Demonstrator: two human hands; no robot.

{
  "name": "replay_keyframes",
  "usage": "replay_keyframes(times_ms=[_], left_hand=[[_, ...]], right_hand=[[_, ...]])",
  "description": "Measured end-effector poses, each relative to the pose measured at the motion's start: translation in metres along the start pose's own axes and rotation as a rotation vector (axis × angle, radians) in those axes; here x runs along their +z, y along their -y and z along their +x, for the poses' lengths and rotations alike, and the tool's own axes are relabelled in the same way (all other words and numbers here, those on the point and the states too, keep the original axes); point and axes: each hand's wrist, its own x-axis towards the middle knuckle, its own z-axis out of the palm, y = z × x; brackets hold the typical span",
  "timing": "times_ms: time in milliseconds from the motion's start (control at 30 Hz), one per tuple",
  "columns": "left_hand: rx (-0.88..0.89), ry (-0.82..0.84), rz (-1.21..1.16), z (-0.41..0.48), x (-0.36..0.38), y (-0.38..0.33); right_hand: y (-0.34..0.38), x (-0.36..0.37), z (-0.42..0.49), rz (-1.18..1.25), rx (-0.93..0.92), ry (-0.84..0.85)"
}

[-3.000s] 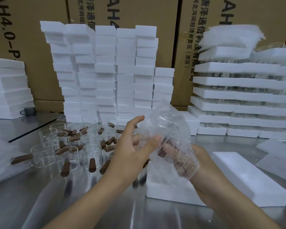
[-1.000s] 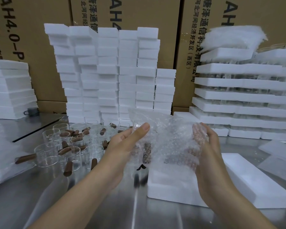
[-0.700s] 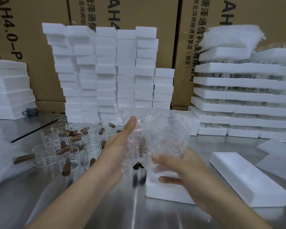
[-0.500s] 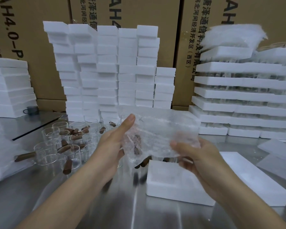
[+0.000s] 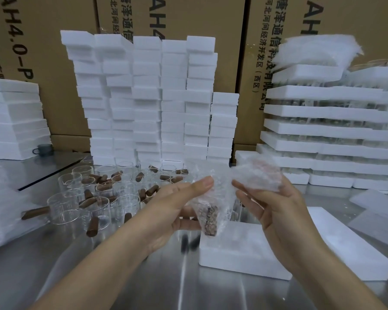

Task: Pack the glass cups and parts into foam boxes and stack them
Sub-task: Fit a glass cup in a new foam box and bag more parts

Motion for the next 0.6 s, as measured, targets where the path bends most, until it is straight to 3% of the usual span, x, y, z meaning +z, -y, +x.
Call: replay_keyframes(times_ms=[133, 300, 500, 600], left_hand=[[-0.021, 0.009, -0.033, 0.000, -0.001, -0.001], [-0.041, 0.038, -0.032, -0.002, -0.006, -0.006], [-0.089, 0.113, -0.048, -0.003, -0.007, -0.004], [-0.093, 0.113, -0.048, -0.002, -0.001, -0.002]], right_hand=[[-0.003, 0.007, -0.008, -0.308, -0.044, 0.131], [-0.004, 0.017, -0.014, -0.544, -0.224, 0.047], [0.001, 0.017, -0.013, -0.456, -0.123, 0.034], [-0.002, 0.016, -0.012, -0.538, -0.201, -0.021]])
